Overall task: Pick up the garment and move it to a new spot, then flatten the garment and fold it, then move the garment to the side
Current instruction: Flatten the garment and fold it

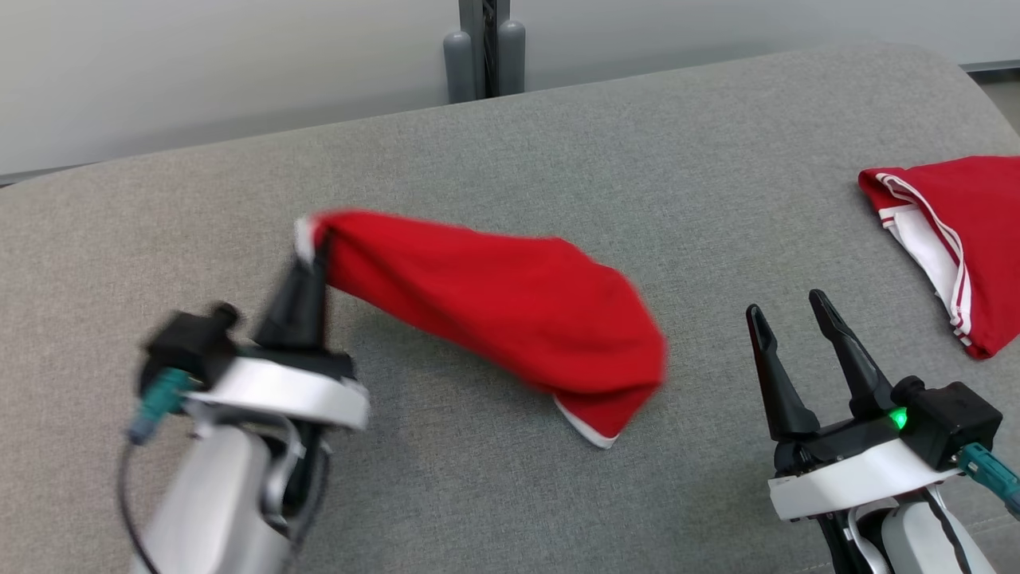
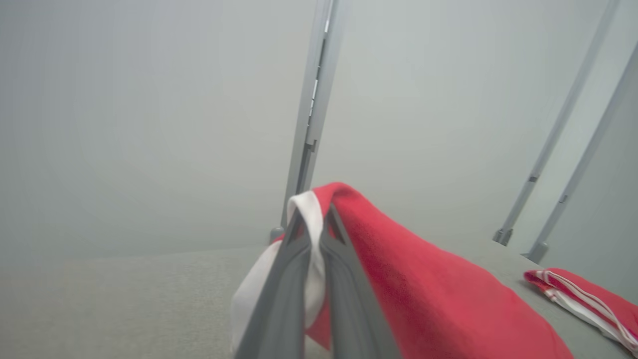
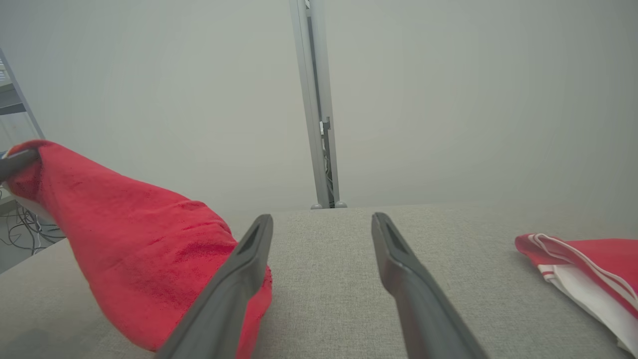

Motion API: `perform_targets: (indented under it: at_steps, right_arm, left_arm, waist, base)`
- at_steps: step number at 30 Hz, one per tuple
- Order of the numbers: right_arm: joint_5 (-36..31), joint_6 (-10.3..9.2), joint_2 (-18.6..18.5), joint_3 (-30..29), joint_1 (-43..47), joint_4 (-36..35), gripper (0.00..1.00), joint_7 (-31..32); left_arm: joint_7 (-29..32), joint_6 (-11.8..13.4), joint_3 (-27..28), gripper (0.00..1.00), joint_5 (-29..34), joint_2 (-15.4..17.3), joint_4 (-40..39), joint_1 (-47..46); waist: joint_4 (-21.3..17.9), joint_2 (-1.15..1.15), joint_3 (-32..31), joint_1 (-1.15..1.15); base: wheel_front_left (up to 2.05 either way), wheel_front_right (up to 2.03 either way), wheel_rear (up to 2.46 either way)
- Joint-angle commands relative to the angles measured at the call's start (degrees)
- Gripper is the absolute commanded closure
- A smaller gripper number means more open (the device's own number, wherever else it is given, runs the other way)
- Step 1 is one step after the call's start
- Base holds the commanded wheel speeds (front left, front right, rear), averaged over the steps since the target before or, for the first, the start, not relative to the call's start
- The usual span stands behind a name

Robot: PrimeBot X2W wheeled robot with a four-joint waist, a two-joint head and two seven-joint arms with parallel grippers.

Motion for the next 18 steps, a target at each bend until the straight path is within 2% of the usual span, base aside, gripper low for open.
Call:
perform_targets:
  at_steps: [1,5,9,13,18]
  right_arm:
    - [-0.29,0.0,-0.03,-0.01,0.34,0.1,0.0,-0.26]
    - [-0.33,0.0,0.33,0.46,0.49,0.37,0.0,-0.26]
    - [-0.07,0.0,0.56,0.92,0.44,0.46,0.0,-0.26]
    - [0.08,0.0,0.8,1.18,0.3,0.29,0.0,-0.26]
    - [0.4,0.0,0.95,0.95,-0.24,0.01,0.0,-0.26]
  left_arm:
    - [-0.04,1.21,3.25,1.0,0.37,0.82,-2.17,-1.86]
    - [-0.05,2.92,8.1,1.0,2.46,2.02,-6.97,-4.48]
    - [-0.04,3.79,9.5,1.0,5.18,2.02,-12.14,-6.92]
    - [-0.05,4.98,7.67,1.0,8.39,0.78,-16.12,-9.22]
    - [0.24,4.94,0.63,1.0,12.92,-0.55,-15.87,-10.21]
  waist:
    - [0.02,0.0,-0.42,0.0]
    - [-0.19,0.0,-0.99,0.0]
    - [-0.66,0.0,-1.3,0.0]
    - [-1.58,0.0,-1.07,0.0]
    - [-2.79,0.0,-0.1,0.0]
  base:
    - [0.0,0.0,0.0]
    - [0.0,0.0,0.0]
    - [0.0,0.0,0.0]
    - [0.0,0.0,0.0]
    - [0.0,0.0,0.0]
